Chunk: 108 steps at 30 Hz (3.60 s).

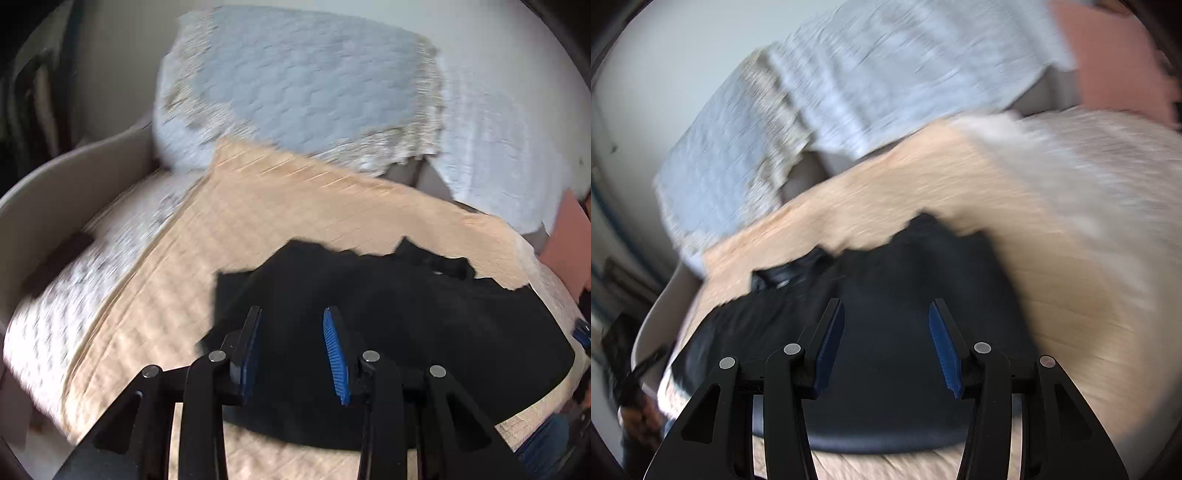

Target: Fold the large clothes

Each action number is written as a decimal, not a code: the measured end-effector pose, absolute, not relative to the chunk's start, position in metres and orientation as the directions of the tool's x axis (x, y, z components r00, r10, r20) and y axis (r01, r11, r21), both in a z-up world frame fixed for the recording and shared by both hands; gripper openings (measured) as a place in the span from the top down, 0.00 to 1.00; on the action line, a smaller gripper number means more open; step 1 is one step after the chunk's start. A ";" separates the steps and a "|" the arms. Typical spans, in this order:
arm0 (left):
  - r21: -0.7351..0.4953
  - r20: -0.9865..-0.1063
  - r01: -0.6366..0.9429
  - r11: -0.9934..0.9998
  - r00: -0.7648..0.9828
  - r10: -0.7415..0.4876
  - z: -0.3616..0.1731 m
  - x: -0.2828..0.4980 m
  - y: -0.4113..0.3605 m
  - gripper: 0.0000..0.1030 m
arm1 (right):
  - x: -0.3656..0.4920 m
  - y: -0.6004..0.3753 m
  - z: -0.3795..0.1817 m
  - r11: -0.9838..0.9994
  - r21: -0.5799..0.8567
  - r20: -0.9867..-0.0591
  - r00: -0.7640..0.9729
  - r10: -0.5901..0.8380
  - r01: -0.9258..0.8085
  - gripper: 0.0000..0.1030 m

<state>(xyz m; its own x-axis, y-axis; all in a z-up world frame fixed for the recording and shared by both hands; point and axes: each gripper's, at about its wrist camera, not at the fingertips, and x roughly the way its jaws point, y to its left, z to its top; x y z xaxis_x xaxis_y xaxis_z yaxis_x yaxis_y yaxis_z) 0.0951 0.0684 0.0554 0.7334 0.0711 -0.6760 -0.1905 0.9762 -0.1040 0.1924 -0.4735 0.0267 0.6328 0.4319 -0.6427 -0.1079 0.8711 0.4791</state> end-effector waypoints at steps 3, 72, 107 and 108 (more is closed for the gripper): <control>-0.088 -0.663 -0.110 0.990 0.748 0.024 0.047 0.136 0.049 0.66 | 0.230 -0.459 0.009 0.857 0.497 -0.645 0.603 0.469 -0.136 0.52; -0.040 -0.761 -0.223 0.974 0.639 0.115 -0.003 0.132 0.087 0.58 | 0.207 -0.480 -0.009 0.941 0.339 -0.775 0.565 0.284 -0.008 0.62; -0.373 -0.762 -0.295 0.879 0.638 -0.109 -0.022 0.108 0.142 0.76 | 0.153 -0.365 0.019 0.877 0.437 -0.710 0.523 0.472 -0.199 0.59; -0.357 -0.766 -0.292 0.887 0.634 -0.100 -0.018 0.108 0.140 0.83 | 0.153 -0.367 0.018 0.875 0.443 -0.707 0.525 0.474 -0.194 0.59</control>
